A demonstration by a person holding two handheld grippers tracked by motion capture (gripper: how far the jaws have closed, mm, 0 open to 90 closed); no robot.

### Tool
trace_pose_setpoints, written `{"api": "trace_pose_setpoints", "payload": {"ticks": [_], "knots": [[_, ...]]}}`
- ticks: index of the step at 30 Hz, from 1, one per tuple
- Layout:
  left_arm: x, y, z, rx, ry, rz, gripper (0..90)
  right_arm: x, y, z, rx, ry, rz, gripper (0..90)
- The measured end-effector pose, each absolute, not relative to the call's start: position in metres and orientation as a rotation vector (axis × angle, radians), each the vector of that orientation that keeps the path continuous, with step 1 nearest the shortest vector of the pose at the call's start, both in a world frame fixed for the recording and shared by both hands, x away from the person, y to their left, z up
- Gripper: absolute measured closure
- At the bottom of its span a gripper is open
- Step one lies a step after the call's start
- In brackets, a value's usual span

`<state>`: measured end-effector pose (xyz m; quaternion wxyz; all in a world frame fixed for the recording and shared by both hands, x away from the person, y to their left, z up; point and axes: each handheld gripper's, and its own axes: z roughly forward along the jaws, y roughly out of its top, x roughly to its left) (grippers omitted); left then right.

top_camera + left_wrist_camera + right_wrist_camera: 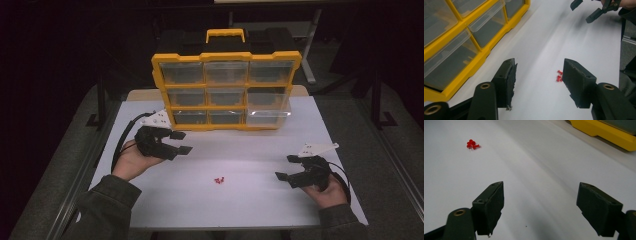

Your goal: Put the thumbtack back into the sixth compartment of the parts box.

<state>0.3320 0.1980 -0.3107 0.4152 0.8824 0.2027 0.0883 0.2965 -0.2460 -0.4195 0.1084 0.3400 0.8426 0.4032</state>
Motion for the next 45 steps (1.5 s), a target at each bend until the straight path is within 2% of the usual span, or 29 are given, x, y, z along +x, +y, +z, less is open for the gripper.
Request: {"api": "trace_pose_setpoints", "payload": {"ticks": [5,25,35,40,45], "knots": [[0.327,0.203,-0.318,2.193,0.521,0.205,38.2,0.299,-0.246,-0.421,1.021,2.491,1.188,21.4],[0.295,0.218,-0.359,2.17,0.603,0.289,33.6,0.298,-0.245,-0.407,0.969,2.534,1.189,24.6],[0.288,0.232,-0.379,2.115,0.696,0.355,31.0,0.302,-0.227,-0.392,0.907,2.622,1.182,33.0],[0.287,0.238,-0.387,2.107,0.741,0.364,29.6,0.307,-0.209,-0.385,0.851,2.667,1.18,35.0],[0.284,0.239,-0.392,2.107,0.746,0.38,28.9,0.313,-0.188,-0.379,0.824,2.72,1.177,40.6]]}}
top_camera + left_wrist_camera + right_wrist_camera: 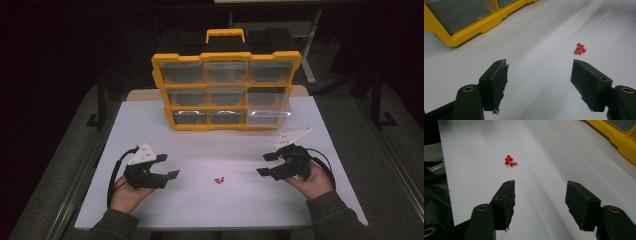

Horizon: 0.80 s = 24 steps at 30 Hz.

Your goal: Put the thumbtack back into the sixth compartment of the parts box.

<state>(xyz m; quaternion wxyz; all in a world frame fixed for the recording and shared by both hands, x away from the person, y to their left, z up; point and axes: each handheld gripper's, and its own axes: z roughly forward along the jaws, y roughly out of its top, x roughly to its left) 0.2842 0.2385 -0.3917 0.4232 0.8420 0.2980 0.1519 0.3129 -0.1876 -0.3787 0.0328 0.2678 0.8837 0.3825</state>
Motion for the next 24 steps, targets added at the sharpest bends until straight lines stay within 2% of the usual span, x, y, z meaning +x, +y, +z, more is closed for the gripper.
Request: {"api": "trace_pose_setpoints", "payload": {"ticks": [11,24], "knots": [[0.284,0.242,-0.392,2.104,0.747,0.383,27.9,0.326,-0.133,-0.381,0.723,2.839,1.096,54.7],[0.284,0.246,-0.391,2.084,0.749,0.388,26.8,0.347,-0.082,-0.396,0.54,2.961,1.015,62.1]]}}
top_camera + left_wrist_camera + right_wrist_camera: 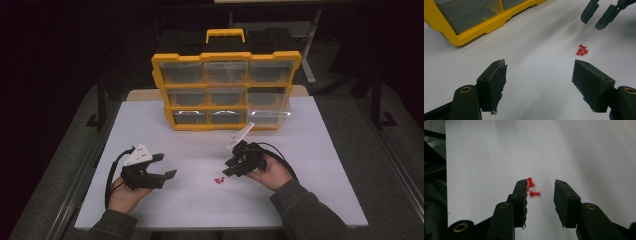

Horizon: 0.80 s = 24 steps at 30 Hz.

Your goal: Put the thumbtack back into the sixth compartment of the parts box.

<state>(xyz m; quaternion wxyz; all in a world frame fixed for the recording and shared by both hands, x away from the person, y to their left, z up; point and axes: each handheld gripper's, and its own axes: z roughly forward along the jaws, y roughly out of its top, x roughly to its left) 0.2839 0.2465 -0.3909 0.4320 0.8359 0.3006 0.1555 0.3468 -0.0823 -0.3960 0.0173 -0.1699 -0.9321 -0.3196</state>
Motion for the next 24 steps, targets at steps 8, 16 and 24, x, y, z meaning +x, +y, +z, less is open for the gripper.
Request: {"api": "trace_pose_setpoints", "payload": {"ticks": [8,16,24], "knots": [[0.283,0.244,-0.391,2.083,0.742,0.386,26.8,0.354,-0.057,-0.404,-0.435,-2.886,-0.931,68.2],[0.283,0.241,-0.391,2.102,0.729,0.389,26.7,0.359,-0.048,-0.419,-0.423,-2.891,-0.837,70.4],[0.282,0.243,-0.39,2.099,0.726,0.41,27.1,0.359,-0.042,-0.426,-0.393,-2.905,-0.809,73.1]]}}
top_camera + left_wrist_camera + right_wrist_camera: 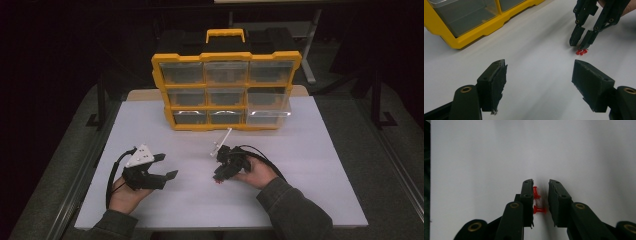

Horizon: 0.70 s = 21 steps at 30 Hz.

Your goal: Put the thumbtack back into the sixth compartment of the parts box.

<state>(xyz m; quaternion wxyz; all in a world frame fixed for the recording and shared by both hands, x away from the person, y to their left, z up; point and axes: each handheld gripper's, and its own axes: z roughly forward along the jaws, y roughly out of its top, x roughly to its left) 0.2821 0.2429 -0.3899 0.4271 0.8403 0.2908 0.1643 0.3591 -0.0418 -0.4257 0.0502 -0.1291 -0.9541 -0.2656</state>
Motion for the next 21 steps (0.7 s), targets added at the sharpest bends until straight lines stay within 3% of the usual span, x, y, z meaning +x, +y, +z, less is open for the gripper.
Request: {"api": "trace_pose_setpoints", "payload": {"ticks": [21], "knots": [[0.2812,0.2452,-0.3884,2.082,0.728,0.409,27.2,0.3657,-0.0408,-0.4318,-0.397,-2.898,-0.813,81.1]]}}
